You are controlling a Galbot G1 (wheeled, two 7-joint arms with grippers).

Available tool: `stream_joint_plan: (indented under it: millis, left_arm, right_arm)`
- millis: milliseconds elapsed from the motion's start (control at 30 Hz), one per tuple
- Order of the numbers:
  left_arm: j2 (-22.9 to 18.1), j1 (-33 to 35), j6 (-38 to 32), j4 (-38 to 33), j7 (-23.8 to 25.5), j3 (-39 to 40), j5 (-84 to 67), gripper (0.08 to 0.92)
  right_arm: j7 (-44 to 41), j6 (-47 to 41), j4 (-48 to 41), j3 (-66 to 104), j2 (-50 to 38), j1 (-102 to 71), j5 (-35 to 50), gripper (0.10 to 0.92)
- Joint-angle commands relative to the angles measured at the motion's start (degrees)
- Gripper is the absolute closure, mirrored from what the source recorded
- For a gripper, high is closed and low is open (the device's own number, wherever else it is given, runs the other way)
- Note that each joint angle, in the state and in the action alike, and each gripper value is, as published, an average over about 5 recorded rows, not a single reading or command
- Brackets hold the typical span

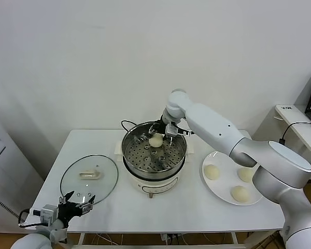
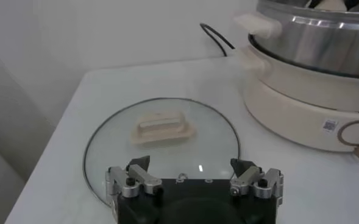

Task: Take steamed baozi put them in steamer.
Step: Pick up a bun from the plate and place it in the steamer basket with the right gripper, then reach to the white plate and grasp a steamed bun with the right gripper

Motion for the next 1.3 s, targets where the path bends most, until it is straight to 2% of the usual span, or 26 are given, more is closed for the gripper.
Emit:
stream_joint_plan:
  millis: [33,133,300,533,700,967,1300]
  left_arm:
    - [-0.27,0.29,0.0,-0.12,0.04,-0.04,0.27,0.177]
    - [-0.38,0.5,0.0,-0.29,0.07,-0.1,0.42,0.177]
    - [-0.51,1.26,-0.03,-0.7,0.1,-0.57,0.67,0.177]
    - [-0.59,2.02,-0.06,-1.18,0.15,-1.13,0.88,0.177]
    - [-0.61,2.07,-0.01,-1.36,0.17,-1.18,0.87,0.177]
    - [-0.61,2.0,0.04,-1.46,0.23,-1.23,0.74,0.177]
    - [-0.59,1.72,0.22,-1.46,0.26,-1.19,0.72,0.177]
  right_arm:
    - [0.55,2.8,0.18,0.26,-0.02,0.08,1.98,0.302]
    - [-1.01,2.8,1.07,-2.08,-1.57,3.18,8.37,0.232]
    - [-7.98,-1.44,2.03,-8.89,-6.46,11.51,27.25,0.204]
    - [-16.76,-20.1,0.51,-20.2,-14.08,21.23,50.67,0.203]
    - [-19.15,-31.82,0.77,-28.98,-19.7,25.25,61.88,0.203]
    - [-19.12,-39.66,2.92,-36.14,-26.95,25.77,69.56,0.203]
    - [-15.92,-40.88,4.65,-32.96,-32.53,16.67,67.77,0.203]
